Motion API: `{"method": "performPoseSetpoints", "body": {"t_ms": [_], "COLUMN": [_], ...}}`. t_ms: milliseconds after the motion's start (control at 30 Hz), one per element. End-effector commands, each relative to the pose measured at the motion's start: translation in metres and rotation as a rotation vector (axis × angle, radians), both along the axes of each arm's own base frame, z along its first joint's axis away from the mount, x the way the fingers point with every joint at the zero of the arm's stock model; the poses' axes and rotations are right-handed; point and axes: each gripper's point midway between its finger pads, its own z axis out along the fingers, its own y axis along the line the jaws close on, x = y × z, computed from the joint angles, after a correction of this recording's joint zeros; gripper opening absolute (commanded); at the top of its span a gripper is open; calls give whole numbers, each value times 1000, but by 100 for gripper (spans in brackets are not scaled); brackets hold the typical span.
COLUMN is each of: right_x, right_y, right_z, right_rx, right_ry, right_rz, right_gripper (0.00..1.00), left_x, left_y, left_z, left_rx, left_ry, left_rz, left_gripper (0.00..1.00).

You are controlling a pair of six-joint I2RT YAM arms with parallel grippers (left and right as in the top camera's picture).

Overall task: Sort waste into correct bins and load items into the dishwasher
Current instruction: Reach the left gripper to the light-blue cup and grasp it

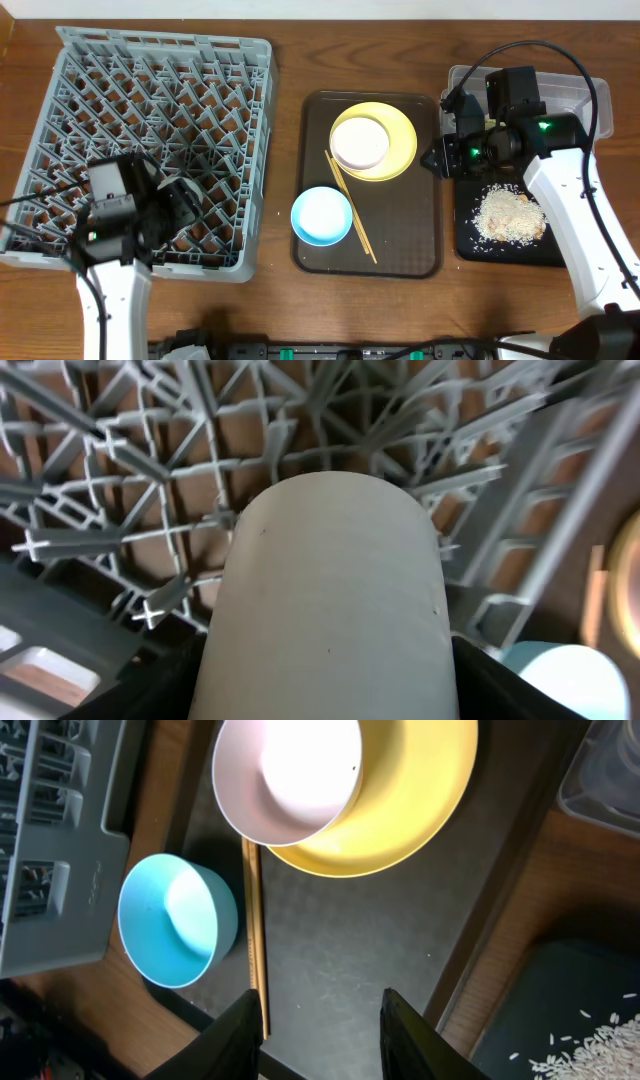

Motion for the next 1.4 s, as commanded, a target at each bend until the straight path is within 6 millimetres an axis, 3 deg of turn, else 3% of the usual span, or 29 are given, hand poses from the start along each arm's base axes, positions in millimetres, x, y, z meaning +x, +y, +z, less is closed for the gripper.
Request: {"method": "performPoseSetpoints", "body": {"t_ms": [0,167,200,367,400,533,700,833,967,1067,1367], "right_x": [3,3,3,1,1,-2,-2,-1,1,1,1], "right_y": [-2,-1,-1,-1,-2,-4,-15,-38,-56,-68,-71], "right_z": [6,6,6,5,5,3,0,2,14,20,23], "right_rx": [-11,-13,-13,-14,-14,-17,-76,-150,-140,-122,-94], "right_ry": [-27,-31,-31,-23,-19,-6,-3,-6,-33,-46,-43], "right_rz": [16,25,25,25,24,20,-6,-99,-177,-217,-233], "right_gripper": [37,37,37,36,37,39,50,57,74,86,86], "left_x": [3,4,3,8,10,22,42,48,47,47,31], "left_y": [8,8,8,9,9,11,0,-30,-76,-110,-227], "left_z": [-12,-42,-48,-65,-65,-48,3,34,41,35,-13], "left_rx": [20,-9,-13,-25,-27,-18,-35,-50,-44,-8,32], "left_ry": [66,190,212,261,257,197,27,-99,-127,-118,-29], "left_rz": [11,9,9,8,7,5,-33,-136,-291,-406,-770], "left_gripper": [19,24,28,80,85,91,92,93,93,93,93]}}
